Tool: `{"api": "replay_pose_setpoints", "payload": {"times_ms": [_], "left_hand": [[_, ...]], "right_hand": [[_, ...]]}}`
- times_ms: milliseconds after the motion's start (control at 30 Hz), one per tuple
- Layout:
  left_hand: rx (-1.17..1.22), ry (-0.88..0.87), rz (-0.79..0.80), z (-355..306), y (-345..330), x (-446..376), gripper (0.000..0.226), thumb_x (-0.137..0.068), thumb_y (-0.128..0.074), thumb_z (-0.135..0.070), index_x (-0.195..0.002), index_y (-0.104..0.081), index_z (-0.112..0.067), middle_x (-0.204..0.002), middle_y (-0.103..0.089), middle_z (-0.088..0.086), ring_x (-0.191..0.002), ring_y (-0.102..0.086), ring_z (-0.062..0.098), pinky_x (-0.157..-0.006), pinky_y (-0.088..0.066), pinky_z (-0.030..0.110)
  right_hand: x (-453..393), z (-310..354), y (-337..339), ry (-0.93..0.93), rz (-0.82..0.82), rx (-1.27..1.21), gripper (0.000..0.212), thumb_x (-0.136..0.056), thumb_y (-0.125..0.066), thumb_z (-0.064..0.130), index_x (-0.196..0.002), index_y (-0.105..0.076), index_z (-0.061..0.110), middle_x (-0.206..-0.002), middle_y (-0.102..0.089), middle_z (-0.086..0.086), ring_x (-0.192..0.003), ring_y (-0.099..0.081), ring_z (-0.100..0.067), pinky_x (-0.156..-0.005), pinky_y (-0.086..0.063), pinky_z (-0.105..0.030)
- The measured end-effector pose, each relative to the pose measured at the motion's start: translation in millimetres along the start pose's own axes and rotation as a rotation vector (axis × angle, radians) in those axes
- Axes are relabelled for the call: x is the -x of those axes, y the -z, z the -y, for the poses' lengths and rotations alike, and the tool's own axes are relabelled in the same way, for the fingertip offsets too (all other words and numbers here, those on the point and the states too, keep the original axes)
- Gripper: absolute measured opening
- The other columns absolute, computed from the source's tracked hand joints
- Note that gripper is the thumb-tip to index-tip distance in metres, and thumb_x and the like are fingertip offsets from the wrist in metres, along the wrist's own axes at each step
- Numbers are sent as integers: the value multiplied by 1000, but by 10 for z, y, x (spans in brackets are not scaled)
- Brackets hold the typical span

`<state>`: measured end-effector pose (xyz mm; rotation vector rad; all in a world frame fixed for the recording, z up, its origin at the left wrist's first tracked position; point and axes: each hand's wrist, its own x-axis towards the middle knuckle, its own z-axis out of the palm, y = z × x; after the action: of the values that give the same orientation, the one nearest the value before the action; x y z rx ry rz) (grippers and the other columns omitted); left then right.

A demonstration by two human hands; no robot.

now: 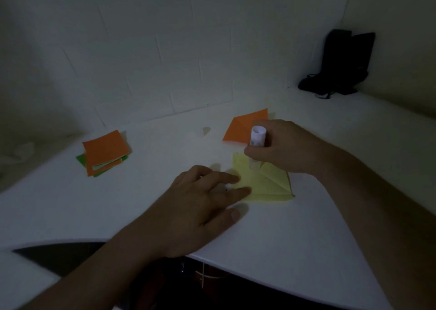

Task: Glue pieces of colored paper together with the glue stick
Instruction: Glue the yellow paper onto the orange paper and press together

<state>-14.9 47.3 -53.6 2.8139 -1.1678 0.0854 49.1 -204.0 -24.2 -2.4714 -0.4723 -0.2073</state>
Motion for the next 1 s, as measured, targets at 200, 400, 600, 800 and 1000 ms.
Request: {"api": "replay_pose_setpoints", "payload": {"times_ms": [200,400,600,800,1000], "left_hand": [[10,6,-4,3,-1,0,53,-105,-12,-69,-152,-33,-56,-159,-32,-24,-136,-32,12,-114,-31,42],[11,6,-7,4,-4,-5,55,-104,-10,-69,-152,-35,-55,-159,-33,-23,-136,-34,14,-113,-32,42],[8,-1,-7,6,-10,-9,54,-105,-10,-68,-152,-33,-55,-160,-33,-23,-137,-35,14,-113,-32,43],[10,-28,-26,62,-48,-49,52,-107,-15,-64,-154,-36,-50,-160,-37,-21,-143,-38,10,-112,-32,42],[174,12,-81,80,-12,-31,58,-105,-33,-60,-159,-28,-40,-133,-56,-25,-121,-44,4,-111,-32,33]], "right_hand": [[7,-63,78,-7,28,10,30,-87,-71,36,-70,-53,21,-72,-59,6,-61,-50,-6,-59,-35,-29],[11,-193,192,-29,88,-37,26,-84,-77,30,-69,-55,30,-70,-60,18,-60,-52,-2,-62,-38,-30],[14,-273,239,-55,85,-36,28,-84,-77,23,-70,-53,17,-66,-53,13,-56,-46,-4,-60,-37,-31],[54,-231,281,-84,112,-24,33,-85,-73,17,-71,-44,10,-69,-45,1,-57,-39,-10,-60,-32,-33],[77,-209,296,-90,78,21,37,-85,-71,20,-66,-39,17,-67,-41,2,-56,-36,-11,-58,-29,-34]]}}
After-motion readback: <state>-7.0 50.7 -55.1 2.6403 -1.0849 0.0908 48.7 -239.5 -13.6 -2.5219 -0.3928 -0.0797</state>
